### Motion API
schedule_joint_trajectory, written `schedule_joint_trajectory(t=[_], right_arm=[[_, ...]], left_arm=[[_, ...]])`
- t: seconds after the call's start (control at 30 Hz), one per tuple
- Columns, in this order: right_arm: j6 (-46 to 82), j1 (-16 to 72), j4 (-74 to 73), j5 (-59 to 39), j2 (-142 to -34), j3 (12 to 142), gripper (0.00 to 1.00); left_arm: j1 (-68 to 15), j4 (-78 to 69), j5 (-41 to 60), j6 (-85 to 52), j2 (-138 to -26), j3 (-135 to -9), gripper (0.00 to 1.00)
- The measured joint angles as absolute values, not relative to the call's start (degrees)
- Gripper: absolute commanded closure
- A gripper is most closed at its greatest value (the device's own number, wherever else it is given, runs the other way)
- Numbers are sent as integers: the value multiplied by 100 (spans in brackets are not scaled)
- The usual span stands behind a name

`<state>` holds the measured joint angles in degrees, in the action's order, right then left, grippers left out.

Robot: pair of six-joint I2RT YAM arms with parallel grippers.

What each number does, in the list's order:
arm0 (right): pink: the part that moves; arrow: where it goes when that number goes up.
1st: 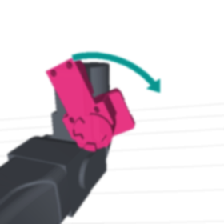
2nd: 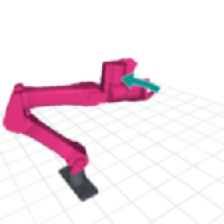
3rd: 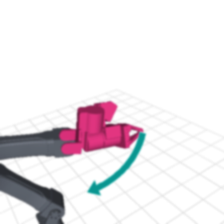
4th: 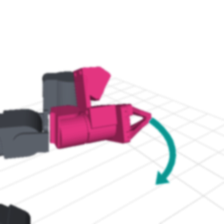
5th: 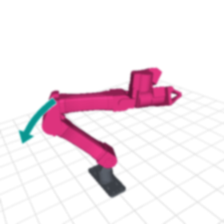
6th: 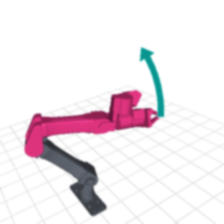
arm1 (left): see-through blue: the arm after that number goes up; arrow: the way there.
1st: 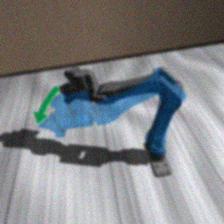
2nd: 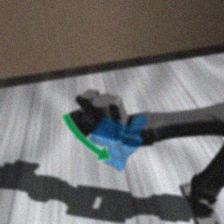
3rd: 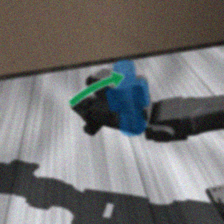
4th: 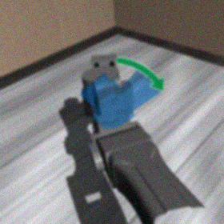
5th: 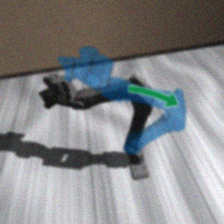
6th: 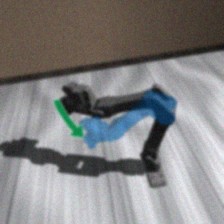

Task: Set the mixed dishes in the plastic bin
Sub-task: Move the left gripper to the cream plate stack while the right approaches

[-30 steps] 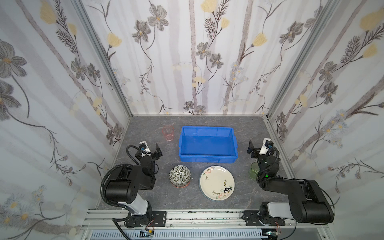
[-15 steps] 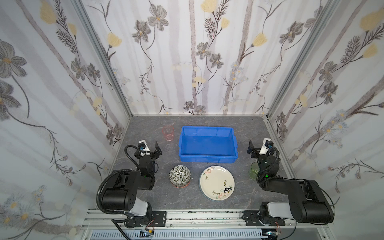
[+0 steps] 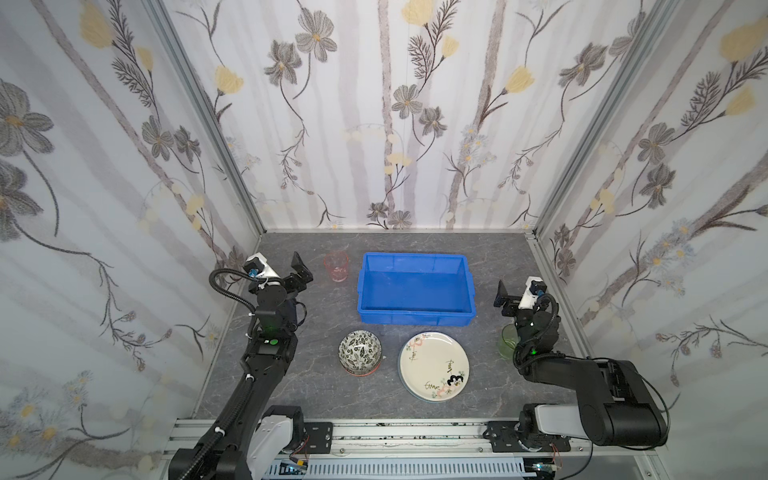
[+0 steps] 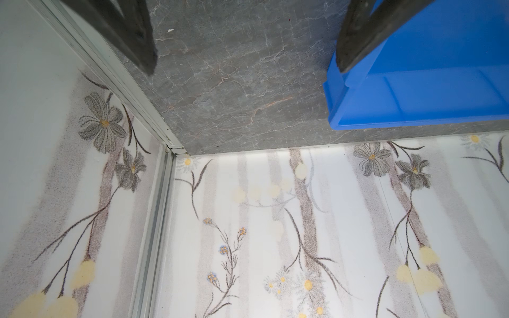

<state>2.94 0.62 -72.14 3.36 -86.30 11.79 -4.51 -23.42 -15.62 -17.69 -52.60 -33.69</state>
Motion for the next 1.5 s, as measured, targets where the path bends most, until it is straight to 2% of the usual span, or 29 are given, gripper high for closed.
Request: schedule_joint_trajectory(t=[0.23, 0.5, 0.7, 0.87, 1.13, 1.3, 1.5], right_arm=[[294, 62, -7214, 336, -8630, 1179, 0], [292, 62, -6982, 338, -8468, 1256, 0], [412, 69, -5030, 307, -7439, 2486, 0], [764, 143, -3531, 23, -6267, 2834, 0], [1334, 626, -1599, -436, -4976, 3341, 0], [1605, 891, -473, -672, -4619, 3649, 0], [1710, 943, 604, -1332, -4622, 3876, 0]], left_arm=[[-456, -1168, -469, -1870, -5162, -3769, 0], [-458, -770, 185, -2043, -5533, -3922, 0], [-478, -548, 309, -2126, -5621, -4053, 0], [-526, -97, 364, -2180, -5789, -4320, 0], [-919, 1223, 137, -2137, -5747, -4906, 0], [-1138, 1857, 1181, -2165, -5695, -5127, 0], [-2018, 2233, 2167, -2373, -5301, -5258, 0]])
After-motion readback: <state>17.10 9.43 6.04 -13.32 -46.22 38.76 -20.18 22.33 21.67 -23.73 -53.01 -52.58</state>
